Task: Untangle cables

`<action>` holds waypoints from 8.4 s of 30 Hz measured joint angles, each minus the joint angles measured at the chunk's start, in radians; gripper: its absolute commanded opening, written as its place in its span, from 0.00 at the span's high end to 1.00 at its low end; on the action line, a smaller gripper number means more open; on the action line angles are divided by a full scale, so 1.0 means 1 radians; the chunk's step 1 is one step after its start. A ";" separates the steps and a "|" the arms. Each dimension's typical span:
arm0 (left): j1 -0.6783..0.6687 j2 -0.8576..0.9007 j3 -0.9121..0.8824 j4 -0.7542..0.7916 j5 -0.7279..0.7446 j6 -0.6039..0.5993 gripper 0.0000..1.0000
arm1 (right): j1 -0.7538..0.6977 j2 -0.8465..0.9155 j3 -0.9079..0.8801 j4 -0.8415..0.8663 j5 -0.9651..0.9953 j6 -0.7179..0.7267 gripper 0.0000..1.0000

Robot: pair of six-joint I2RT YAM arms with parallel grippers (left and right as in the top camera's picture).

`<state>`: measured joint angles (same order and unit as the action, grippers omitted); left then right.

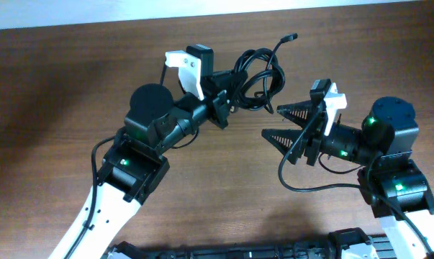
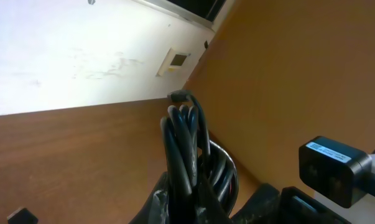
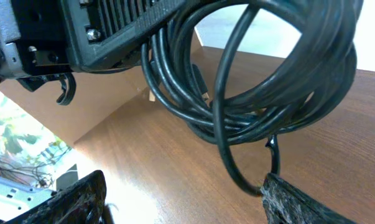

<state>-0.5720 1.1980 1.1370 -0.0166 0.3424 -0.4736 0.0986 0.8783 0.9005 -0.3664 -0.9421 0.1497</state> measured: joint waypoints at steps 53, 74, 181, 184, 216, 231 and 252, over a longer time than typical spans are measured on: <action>-0.021 0.001 0.000 0.006 -0.313 -0.588 1.00 | 0.000 0.021 0.000 0.026 -0.050 -0.049 0.96; -0.025 0.001 -0.002 0.080 -0.413 -0.592 1.00 | 0.000 0.022 0.001 0.019 -0.066 -0.078 0.96; -0.095 0.068 0.000 -0.283 -0.692 -0.405 1.00 | 0.000 0.022 0.000 -0.023 0.192 0.104 0.48; -0.092 0.068 0.000 -0.279 -0.700 -0.404 1.00 | 0.000 0.022 0.000 -0.024 0.194 0.104 0.34; -0.090 0.068 -0.001 -0.004 -0.193 0.109 1.00 | 0.000 0.069 0.000 0.018 0.205 0.241 0.50; -0.084 0.068 -0.001 0.034 0.024 0.251 1.00 | 0.000 0.079 0.000 0.015 0.220 0.243 0.70; -0.076 0.068 -0.001 0.059 0.238 0.396 1.00 | -0.001 0.078 0.000 0.014 0.215 0.255 0.96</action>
<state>-0.6476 1.2663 1.1362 0.0422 0.5800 -0.0780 0.0978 0.9565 0.9005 -0.3519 -0.7269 0.4049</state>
